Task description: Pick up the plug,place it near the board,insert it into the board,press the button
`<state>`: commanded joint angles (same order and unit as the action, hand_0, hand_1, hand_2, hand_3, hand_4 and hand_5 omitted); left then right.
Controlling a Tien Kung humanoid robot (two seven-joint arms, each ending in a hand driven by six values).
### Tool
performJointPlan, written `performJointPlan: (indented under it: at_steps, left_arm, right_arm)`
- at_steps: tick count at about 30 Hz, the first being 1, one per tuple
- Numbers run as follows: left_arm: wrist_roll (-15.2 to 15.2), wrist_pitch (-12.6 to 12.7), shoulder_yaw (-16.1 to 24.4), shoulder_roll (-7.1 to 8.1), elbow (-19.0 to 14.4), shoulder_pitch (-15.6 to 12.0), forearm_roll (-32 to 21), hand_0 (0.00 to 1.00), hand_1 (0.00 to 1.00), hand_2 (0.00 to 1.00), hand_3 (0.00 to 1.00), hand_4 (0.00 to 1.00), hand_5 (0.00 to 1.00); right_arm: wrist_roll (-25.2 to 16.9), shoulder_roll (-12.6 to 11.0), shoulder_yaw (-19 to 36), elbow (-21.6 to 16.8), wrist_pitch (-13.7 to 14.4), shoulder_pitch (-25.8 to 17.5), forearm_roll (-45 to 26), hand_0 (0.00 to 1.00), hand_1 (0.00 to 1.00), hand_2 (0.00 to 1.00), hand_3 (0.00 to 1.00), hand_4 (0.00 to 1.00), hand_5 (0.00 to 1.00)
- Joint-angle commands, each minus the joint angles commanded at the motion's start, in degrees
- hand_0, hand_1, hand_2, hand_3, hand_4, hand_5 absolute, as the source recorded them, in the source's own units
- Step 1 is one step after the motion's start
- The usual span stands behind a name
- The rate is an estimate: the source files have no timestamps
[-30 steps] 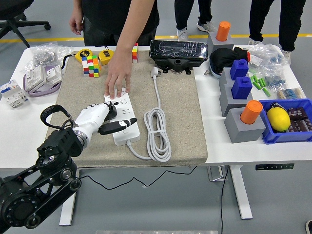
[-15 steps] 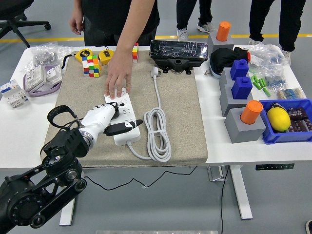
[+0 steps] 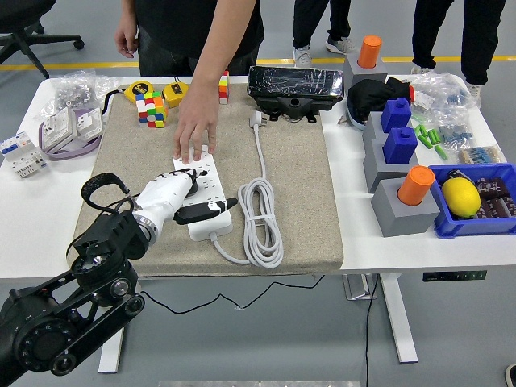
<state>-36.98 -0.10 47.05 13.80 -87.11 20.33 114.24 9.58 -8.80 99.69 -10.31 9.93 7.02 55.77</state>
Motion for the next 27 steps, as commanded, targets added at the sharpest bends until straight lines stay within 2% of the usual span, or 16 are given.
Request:
performJointPlan:
  at_steps: [12, 17, 18, 23, 24, 27]
  left_arm:
    - [0.0, 0.4, 0.7, 0.36, -0.9, 0.3, 0.6, 0.976, 0.942, 0.926, 0.936, 0.998, 0.998]
    - [0.2, 2.2, 2.4, 0.79, -4.2, -0.1, 2.1, 0.976, 0.942, 0.926, 0.936, 0.998, 0.998]
    - [0.3, 2.6, 2.7, 0.89, -5.2, -0.1, 2.3, 0.92, 0.911, 0.891, 0.918, 0.998, 0.998]
    - [3.3, 4.5, 5.0, 1.43, -10.8, -1.3, 2.7, 0.92, 0.911, 0.891, 0.918, 0.998, 0.998]
    - [4.0, 4.8, 5.2, 1.58, -11.9, -1.5, 2.8, 0.773, 0.804, 0.829, 0.913, 0.998, 0.645]
    - [5.4, 3.7, 5.6, 2.25, -14.8, -2.3, 4.0, 0.773, 0.804, 0.829, 0.913, 0.998, 0.645]
  right_arm:
    - [0.1, -0.1, 0.0, 0.0, 0.1, 0.0, 0.1, 0.768, 0.745, 0.741, 0.765, 0.998, 0.998]
    - [0.0, 0.0, -0.1, 0.0, 0.1, 0.0, 0.0, 0.768, 0.745, 0.741, 0.765, 0.998, 0.998]
    - [0.1, 0.0, -0.1, 0.0, 0.1, 0.0, -0.1, 0.768, 0.745, 0.741, 0.766, 0.998, 0.998]
    - [0.1, 0.1, 0.1, 0.0, 0.2, -0.1, 0.0, 0.768, 0.745, 0.741, 0.766, 0.998, 0.998]
    - [0.1, 0.1, 0.1, 0.0, 0.2, -0.1, 0.0, 0.769, 0.745, 0.741, 0.766, 0.998, 0.998]
    - [0.2, 0.1, 0.2, 0.0, 0.2, -0.1, 0.1, 0.769, 0.745, 0.741, 0.766, 0.998, 0.998]
